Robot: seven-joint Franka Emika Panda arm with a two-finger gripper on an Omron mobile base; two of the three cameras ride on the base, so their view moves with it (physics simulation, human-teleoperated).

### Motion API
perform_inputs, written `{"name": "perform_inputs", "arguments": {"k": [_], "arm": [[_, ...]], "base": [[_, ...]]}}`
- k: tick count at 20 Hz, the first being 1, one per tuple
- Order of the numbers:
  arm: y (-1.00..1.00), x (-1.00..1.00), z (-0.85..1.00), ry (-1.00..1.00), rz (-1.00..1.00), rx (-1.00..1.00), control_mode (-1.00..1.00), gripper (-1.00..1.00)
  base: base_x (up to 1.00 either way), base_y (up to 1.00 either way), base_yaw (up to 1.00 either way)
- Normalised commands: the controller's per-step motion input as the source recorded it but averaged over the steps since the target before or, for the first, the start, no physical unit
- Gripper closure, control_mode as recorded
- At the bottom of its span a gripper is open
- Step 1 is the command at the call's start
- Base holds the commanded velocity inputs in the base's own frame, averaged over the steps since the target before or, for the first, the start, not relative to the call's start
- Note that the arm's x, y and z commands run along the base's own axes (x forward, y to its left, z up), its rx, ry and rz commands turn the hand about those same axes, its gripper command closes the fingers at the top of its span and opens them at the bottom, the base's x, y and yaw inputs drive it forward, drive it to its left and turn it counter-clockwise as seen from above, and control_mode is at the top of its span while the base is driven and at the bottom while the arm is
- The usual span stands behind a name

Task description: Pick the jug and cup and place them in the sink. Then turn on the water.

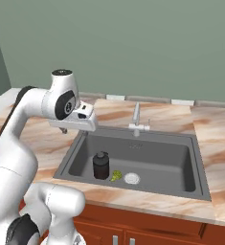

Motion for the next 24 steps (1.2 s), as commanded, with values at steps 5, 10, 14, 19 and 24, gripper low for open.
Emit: {"name": "perform_inputs", "arguments": {"k": [5,10,14,19,24], "arm": [[0.01,-0.46,0.23,-0.15,-0.01,0.00,-1.00,-1.00],[0.00,-0.01,0.00,0.00,0.00,0.00,-1.00,-1.00],[0.00,0.00,0.00,0.00,0.00,0.00,-1.00,-1.00],[0.25,-0.07,0.00,0.00,-0.02,0.00,1.00,-1.00],[0.00,0.00,0.00,0.00,0.00,0.00,1.00,-1.00]], "base": [[0.00,0.00,0.00],[0.00,0.00,0.00],[0.00,0.00,0.00],[-0.05,0.13,-0.01],[-0.45,0.91,-0.06]]}}
